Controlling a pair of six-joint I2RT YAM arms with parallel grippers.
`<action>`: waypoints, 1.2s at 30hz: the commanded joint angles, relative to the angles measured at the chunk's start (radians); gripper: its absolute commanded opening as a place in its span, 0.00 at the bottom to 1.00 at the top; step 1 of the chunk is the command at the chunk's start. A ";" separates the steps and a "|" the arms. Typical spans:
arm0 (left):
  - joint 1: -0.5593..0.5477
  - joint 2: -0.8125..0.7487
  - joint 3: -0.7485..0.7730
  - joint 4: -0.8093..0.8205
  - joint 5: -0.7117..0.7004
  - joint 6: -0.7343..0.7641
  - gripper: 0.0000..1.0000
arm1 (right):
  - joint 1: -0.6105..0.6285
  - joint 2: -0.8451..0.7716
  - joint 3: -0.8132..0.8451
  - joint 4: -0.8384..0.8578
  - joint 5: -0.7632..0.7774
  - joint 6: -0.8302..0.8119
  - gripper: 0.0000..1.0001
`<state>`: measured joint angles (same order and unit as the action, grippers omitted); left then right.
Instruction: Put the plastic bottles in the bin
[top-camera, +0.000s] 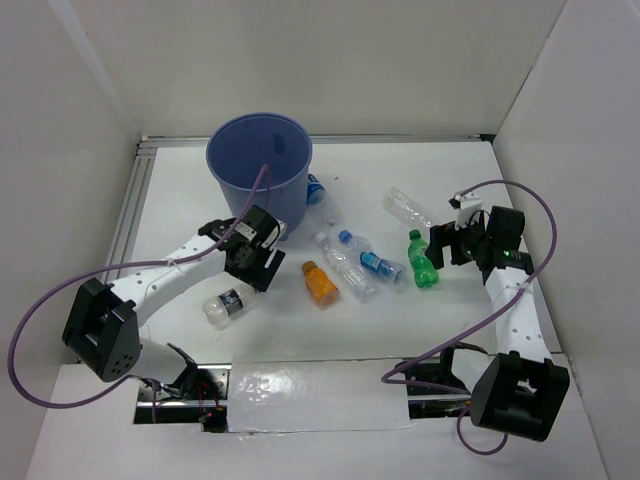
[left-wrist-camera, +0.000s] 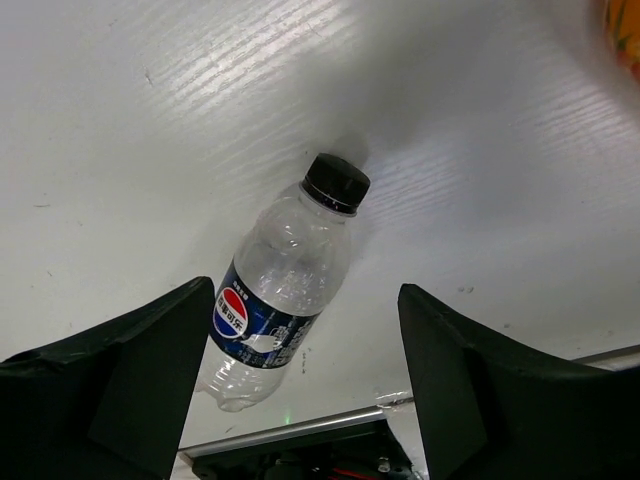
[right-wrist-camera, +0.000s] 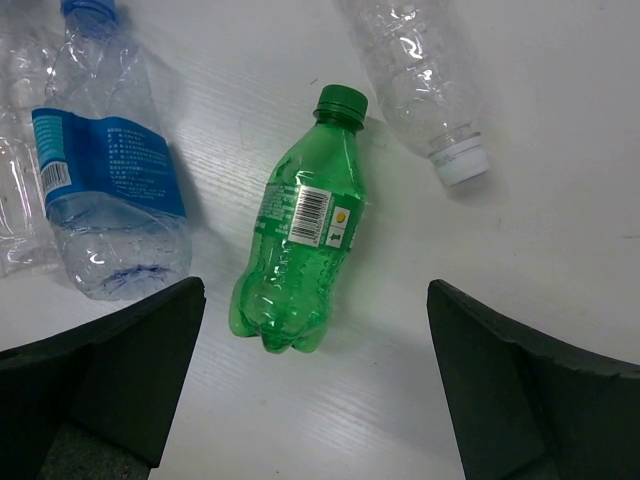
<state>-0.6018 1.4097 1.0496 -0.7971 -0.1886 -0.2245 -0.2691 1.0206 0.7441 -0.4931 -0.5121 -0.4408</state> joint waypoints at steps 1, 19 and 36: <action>-0.021 0.021 0.007 -0.025 -0.018 0.065 0.85 | -0.004 -0.014 -0.005 0.048 -0.003 -0.030 0.99; -0.050 0.262 -0.002 -0.005 -0.098 0.073 0.83 | -0.004 0.022 -0.015 0.099 -0.016 -0.030 0.99; -0.216 0.200 0.076 -0.080 -0.082 0.042 0.13 | -0.004 0.001 -0.026 0.090 -0.095 -0.062 0.82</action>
<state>-0.7658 1.7039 1.0496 -0.8120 -0.3069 -0.1650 -0.2691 1.0405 0.7269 -0.4404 -0.5602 -0.4770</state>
